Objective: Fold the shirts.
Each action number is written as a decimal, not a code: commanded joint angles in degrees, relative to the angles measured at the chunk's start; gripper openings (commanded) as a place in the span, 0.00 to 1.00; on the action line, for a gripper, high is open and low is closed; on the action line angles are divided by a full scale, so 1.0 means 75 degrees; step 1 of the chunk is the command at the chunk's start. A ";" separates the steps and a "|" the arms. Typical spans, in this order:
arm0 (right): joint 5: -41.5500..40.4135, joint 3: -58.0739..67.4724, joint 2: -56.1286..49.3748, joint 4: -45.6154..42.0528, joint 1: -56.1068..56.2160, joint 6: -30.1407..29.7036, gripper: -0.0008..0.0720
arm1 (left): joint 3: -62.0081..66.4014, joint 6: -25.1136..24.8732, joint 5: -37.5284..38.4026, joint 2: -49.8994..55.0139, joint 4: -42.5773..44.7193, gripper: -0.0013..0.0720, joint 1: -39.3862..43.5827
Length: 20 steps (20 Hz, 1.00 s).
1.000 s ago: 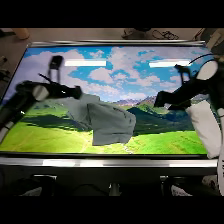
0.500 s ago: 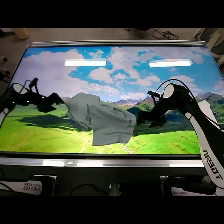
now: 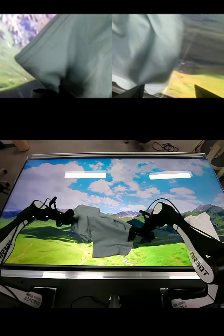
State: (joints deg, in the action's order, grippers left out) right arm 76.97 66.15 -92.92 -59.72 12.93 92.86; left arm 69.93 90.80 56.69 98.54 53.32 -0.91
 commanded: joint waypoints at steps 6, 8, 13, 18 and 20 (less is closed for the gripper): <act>-0.0819 0.0105 -0.0379 0.0460 0.1040 -0.0178 0.04 | 0.0064 -0.1265 -0.0146 -0.1480 -0.0047 0.06 0.0070; -0.0283 0.0662 0.0402 0.0038 0.0734 -0.0694 0.04 | 0.0452 -0.1778 -0.0347 -0.2468 0.0134 0.06 0.0067; -0.0277 0.3445 0.3617 -0.1865 -0.0816 -0.0868 0.04 | 0.2632 -0.1495 -0.1332 -0.5569 0.1431 0.06 -0.0192; -0.0513 0.3914 0.6082 -0.2302 -0.1122 -0.0484 0.04 | 0.2798 0.0839 -0.0239 -0.8043 0.3975 0.06 -0.0557; 0.0152 0.3911 0.6289 -0.2328 -0.1122 -0.0117 0.04 | 0.2340 0.0933 0.0530 -0.8626 0.4028 0.06 -0.0539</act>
State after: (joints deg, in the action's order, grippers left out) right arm 74.39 94.00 -51.62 -75.09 5.32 88.82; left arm 89.21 92.44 53.78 41.71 76.88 -4.43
